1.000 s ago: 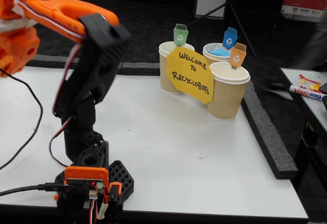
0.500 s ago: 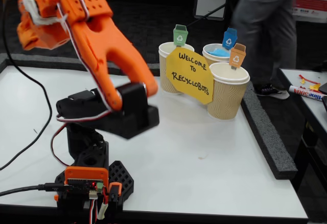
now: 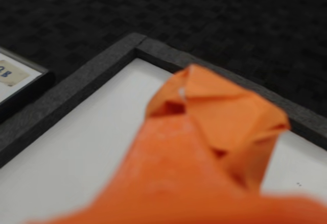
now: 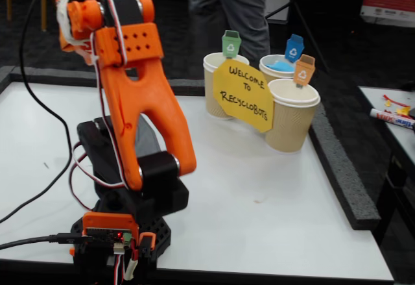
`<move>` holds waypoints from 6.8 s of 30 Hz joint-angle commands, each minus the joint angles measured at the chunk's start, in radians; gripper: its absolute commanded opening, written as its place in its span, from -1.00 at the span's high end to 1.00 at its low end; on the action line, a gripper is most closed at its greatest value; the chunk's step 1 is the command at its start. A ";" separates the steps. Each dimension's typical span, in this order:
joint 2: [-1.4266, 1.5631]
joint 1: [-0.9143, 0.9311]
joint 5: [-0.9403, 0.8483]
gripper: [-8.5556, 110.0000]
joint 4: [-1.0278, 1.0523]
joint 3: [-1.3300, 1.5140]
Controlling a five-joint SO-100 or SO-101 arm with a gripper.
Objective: Sort rubbish by color.
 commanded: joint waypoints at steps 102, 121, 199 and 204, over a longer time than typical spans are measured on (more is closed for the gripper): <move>-1.032 1.331 -0.021 0.85 -0.520 -0.407; -1.376 1.362 -0.021 0.85 -0.581 -0.650; -0.014 0.870 -0.018 0.85 -0.071 0.081; -0.014 0.670 -0.020 0.85 -0.072 0.097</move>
